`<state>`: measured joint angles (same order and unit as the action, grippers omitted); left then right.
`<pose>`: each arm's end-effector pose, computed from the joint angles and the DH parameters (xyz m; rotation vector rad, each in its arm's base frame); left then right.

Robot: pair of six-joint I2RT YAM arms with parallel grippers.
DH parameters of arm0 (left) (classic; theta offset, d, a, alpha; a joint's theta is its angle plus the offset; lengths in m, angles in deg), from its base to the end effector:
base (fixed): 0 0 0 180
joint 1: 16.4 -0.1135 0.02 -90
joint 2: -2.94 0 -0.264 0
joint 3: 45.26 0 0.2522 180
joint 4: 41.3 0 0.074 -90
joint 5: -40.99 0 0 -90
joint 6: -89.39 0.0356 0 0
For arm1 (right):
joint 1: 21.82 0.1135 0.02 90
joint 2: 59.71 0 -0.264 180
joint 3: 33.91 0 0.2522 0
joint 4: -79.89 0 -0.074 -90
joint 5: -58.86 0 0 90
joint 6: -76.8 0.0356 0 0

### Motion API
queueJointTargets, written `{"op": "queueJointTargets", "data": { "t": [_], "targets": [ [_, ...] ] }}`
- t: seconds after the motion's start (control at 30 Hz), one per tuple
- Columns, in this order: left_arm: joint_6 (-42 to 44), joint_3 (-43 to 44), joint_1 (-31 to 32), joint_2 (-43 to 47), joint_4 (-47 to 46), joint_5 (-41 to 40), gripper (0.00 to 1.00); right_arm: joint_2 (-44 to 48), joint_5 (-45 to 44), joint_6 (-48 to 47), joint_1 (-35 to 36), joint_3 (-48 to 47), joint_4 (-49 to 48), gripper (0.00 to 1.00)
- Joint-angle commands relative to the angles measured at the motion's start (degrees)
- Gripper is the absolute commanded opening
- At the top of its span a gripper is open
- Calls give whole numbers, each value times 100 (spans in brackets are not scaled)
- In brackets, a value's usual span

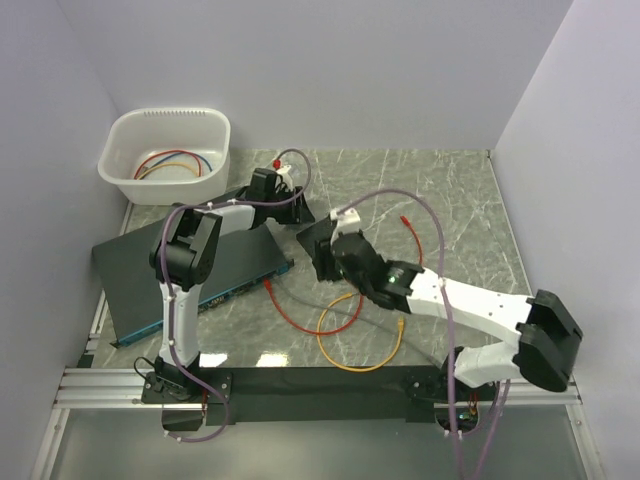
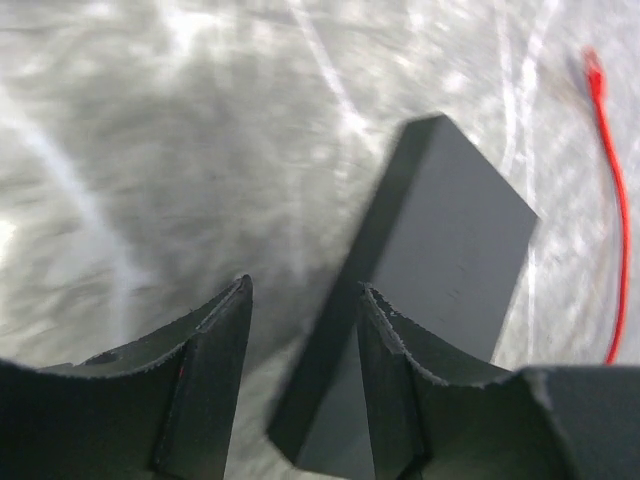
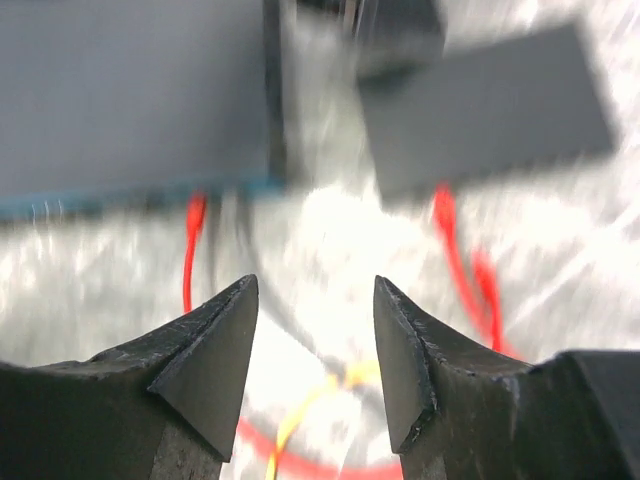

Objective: Insert the plug into the switch port

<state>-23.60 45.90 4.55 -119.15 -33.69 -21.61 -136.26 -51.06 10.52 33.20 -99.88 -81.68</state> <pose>0.4230 -0.1795 0.1417 0.2302 2.3147 -0.9388 0.1822 0.2393 0.2718 -0.3522 2.0507 0.4922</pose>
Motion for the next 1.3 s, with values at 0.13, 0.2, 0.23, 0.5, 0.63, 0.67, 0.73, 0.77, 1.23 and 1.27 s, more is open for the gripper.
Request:
{"op": "queueJointTargets", "data": {
  "t": [0.13,0.2,0.23,0.5,0.63,0.67,0.73,0.77,1.23,1.27],
  "targets": [
    [-312,64,-126,938,317,-806,52,449,32,1220,957,562,1711,56],
    [-356,-84,-135,1168,299,-1016,52,361,76,1380,1289,650,1783,55],
    [-408,-146,-135,1387,299,-1078,52,326,33,1554,1448,676,1836,55],
    [-567,-963,-74,2512,395,-1403,51,-964,-187,2013,2345,379,1740,52],
    [-593,-1376,-47,2969,369,-1518,51,-1291,-319,2075,2381,299,1669,51],
    [-602,-1525,-38,3040,369,-1535,51,-1396,-354,2075,2381,290,1652,50],
    [-628,-1649,-38,3260,334,-1544,51,-1528,-363,2066,2381,255,1599,49],
    [-637,-1754,-38,3313,334,-1571,51,-1573,-294,2057,2381,255,1564,46],
    [-602,-1984,-38,3919,580,-1702,50,-1012,1419,986,2609,607,466,6],
    [-611,-2010,-38,3964,598,-1720,50,-941,1691,846,2671,563,465,5]
  ]
}}
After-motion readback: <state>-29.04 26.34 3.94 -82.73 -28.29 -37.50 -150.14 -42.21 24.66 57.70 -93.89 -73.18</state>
